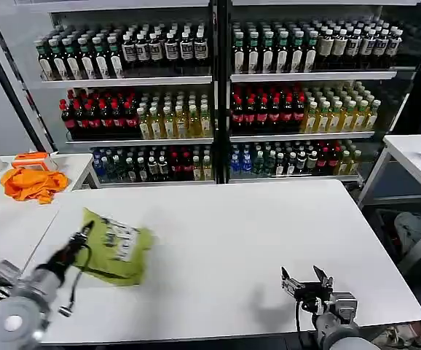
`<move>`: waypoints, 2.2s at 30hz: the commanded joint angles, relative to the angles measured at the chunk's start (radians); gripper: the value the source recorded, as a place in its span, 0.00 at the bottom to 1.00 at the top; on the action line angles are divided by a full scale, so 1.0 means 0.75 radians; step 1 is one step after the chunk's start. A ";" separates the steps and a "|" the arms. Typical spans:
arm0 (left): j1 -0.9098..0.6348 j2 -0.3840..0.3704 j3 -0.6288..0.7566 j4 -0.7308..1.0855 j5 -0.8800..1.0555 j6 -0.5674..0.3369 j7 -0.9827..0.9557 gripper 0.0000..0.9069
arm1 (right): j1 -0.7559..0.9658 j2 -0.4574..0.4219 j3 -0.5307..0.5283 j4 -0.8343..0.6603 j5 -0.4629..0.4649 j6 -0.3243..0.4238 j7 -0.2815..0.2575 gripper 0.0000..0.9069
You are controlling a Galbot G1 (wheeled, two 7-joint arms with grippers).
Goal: Fold and organize the clothes.
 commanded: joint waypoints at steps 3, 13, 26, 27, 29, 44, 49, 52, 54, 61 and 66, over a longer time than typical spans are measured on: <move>-0.008 0.078 0.431 -0.093 0.831 0.015 0.054 0.02 | 0.008 -0.001 -0.007 -0.007 -0.001 0.000 0.001 1.00; -0.301 -0.279 0.998 0.128 1.121 0.068 -0.114 0.02 | -0.045 -0.015 0.052 0.018 -0.004 0.001 -0.003 1.00; -0.514 -0.627 1.216 0.507 1.065 0.031 -0.220 0.02 | -0.063 -0.008 0.096 0.028 -0.003 0.003 -0.005 1.00; -0.527 -0.644 1.217 0.547 1.082 0.013 -0.220 0.02 | -0.062 -0.009 0.097 0.028 -0.003 0.003 -0.006 1.00; -0.556 -0.663 1.218 0.608 1.083 -0.016 -0.229 0.02 | -0.058 -0.011 0.099 0.027 -0.003 0.003 -0.007 1.00; -0.557 -0.583 1.304 0.582 1.434 -0.621 -0.009 1.00 | -0.007 -0.032 0.061 0.002 -0.142 0.221 -0.092 1.00; -0.461 -0.444 1.182 0.352 1.532 -0.548 -0.007 1.00 | 0.025 -0.046 0.049 -0.011 -0.180 0.354 -0.130 1.00; -0.390 -0.352 1.003 0.259 1.532 -0.454 -0.010 1.00 | 0.037 -0.048 0.040 -0.023 -0.200 0.410 -0.128 1.00; -0.327 -0.274 0.879 0.204 1.534 -0.407 -0.003 1.00 | 0.049 -0.049 0.029 -0.024 -0.190 0.418 -0.133 1.00; -0.061 -0.171 0.576 0.016 1.430 -0.334 0.076 1.00 | 0.081 -0.039 0.000 -0.070 -0.212 0.456 -0.144 1.00; 0.105 -0.176 0.500 -0.097 1.346 -0.318 0.105 1.00 | 0.070 -0.015 -0.039 -0.072 -0.248 0.475 -0.144 1.00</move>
